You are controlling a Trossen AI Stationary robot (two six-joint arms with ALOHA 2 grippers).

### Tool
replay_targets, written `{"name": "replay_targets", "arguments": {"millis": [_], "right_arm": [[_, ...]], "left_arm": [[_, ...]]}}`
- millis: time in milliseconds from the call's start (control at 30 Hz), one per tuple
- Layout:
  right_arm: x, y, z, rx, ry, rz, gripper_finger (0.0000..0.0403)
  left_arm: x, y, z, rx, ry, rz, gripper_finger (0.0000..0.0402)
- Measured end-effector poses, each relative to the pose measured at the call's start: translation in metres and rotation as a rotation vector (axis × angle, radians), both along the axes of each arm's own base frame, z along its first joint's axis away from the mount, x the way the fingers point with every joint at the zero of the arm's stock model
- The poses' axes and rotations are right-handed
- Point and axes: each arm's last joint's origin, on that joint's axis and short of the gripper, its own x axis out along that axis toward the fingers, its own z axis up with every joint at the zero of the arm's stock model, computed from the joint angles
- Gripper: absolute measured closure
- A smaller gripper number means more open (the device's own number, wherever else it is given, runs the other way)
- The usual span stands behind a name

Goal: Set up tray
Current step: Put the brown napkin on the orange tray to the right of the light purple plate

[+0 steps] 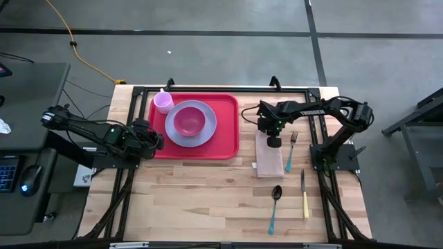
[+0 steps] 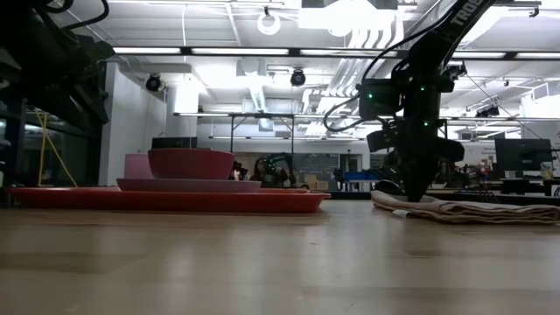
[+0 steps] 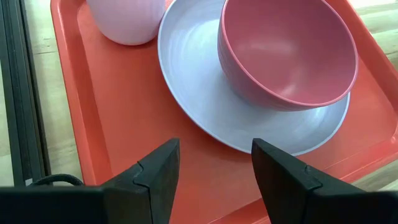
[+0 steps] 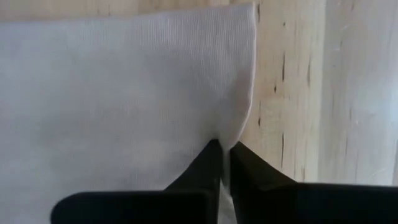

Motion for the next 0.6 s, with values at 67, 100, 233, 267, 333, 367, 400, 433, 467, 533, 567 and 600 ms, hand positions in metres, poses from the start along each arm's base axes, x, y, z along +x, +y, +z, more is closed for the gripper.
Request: {"name": "replay_targets", "arguments": {"millis": [67, 100, 233, 267, 333, 367, 400, 433, 467, 533, 567, 600], "right_arm": [[0.0, 0.0, 0.0, 0.001, 0.001, -0.008, 0.04], [0.0, 0.0, 0.0, -0.001, 0.002, -0.018, 0.04], [0.004, -0.003, 0.006, -0.021, 0.014, -0.036, 0.0402], [0.006, -0.004, 0.01, -0.03, 0.013, -0.037, 0.0402], [0.011, -0.007, 0.017, -0.049, 0.023, -0.027, 0.0402], [0.014, -0.008, 0.021, -0.057, 0.023, -0.017, 0.0402], [0.019, -0.011, 0.025, -0.076, 0.011, -0.009, 0.0403], [0.024, -0.013, 0.031, -0.098, -0.006, 0.001, 0.0403], [0.028, -0.014, 0.038, -0.129, -0.02, 0.01, 0.0403], [0.034, -0.014, 0.047, -0.157, -0.031, 0.036, 0.0403], [0.037, -0.014, 0.05, -0.169, -0.038, 0.051, 0.0403], [0.04, -0.014, 0.053, -0.176, -0.049, 0.062, 0.0403]], "left_arm": [[0.0, 0.0, 0.0, 0.0, 0.0, 0.0, 0.0174], [0.0, 0.0, 0.0, 0.0, 0.0, 0.0, 0.0174], [0.0, 0.0, 0.0, 0.0, 0.0, 0.0, 0.0174], [0.0, 0.0, 0.0, 0.0, 0.0, 0.0, 0.0174], [0.0, 0.0, 0.0, 0.0, 0.0, 0.0, 0.0174], [0.0, 0.0, 0.0, 0.0, 0.0, 0.0, 0.0174], [0.0, 0.0, 0.0, 0.0, 0.0, 0.0, 0.0174], [0.0, 0.0, 0.0, 0.0, 0.001, -0.001, 0.0174], [0.0, 0.0, 0.0, 0.0, 0.001, -0.001, 0.0174], [0.0, 0.0, 0.0, 0.001, 0.003, -0.004, 0.0174], [0.0, 0.0, 0.0, 0.002, 0.004, -0.005, 0.0174], [0.0, 0.0, 0.0, 0.003, 0.005, -0.006, 0.0174]]}}
